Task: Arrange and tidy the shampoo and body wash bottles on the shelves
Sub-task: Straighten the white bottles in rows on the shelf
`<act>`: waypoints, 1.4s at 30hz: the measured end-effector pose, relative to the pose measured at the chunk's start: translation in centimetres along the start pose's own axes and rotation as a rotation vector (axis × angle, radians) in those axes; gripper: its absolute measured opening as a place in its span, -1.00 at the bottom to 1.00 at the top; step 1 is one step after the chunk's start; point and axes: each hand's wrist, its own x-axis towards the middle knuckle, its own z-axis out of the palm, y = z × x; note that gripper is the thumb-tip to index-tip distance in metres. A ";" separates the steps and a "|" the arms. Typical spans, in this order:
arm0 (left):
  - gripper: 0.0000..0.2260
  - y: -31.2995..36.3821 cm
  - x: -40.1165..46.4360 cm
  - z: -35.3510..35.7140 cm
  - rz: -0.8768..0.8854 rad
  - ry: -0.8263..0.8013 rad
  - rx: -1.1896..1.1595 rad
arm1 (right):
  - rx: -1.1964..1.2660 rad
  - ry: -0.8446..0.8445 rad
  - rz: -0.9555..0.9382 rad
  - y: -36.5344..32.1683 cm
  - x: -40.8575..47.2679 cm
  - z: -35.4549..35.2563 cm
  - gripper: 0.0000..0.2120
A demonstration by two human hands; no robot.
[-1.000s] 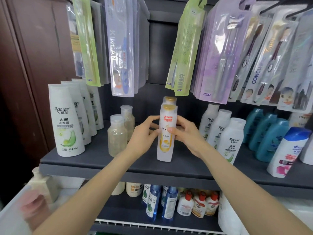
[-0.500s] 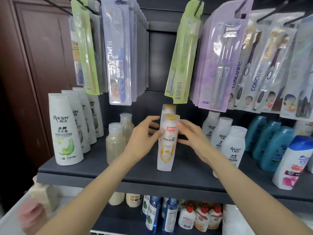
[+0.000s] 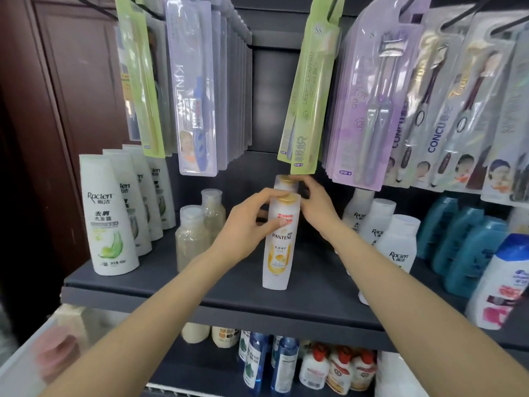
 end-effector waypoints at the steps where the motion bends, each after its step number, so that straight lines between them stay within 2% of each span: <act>1: -0.65 0.0 0.1 0.0 0.005 0.000 0.005 | 0.012 0.020 -0.019 -0.1 -0.2 0.1 -0.64; 5: -0.64 -0.1 0.1 0.1 0.019 0.008 0.034 | 0.031 0.126 -0.039 0.0 -0.7 0.4 -0.74; 11: -0.64 0.0 0.2 0.2 0.006 0.012 0.045 | 0.008 0.184 -0.068 0.3 -1.9 -0.7 -0.68; 20: -0.64 0.3 0.4 -0.1 0.000 0.001 0.056 | -0.026 0.169 -0.088 0.0 -4.8 -2.4 -0.57; 30: -0.56 1.2 -0.2 0.3 -0.063 0.028 0.061 | -0.067 0.183 -0.070 -2.8 -8.3 -4.2 -0.58; 34: -0.41 2.1 -0.9 0.5 -0.094 0.141 0.113 | -0.078 0.199 -0.044 -4.0 -9.6 -5.2 -0.57; 37: -0.51 4.2 -2.8 1.4 0.017 0.229 0.170 | -0.015 0.230 0.034 -4.5 -10.6 -5.7 -0.53; 40: -0.61 5.8 -4.9 2.7 0.055 0.056 0.195 | 0.117 0.249 0.152 -4.6 -11.8 -5.6 -0.51; 42: -0.48 6.0 -5.9 3.7 -0.024 -0.086 0.215 | 0.166 0.246 0.194 -4.6 -12.4 -5.5 -0.60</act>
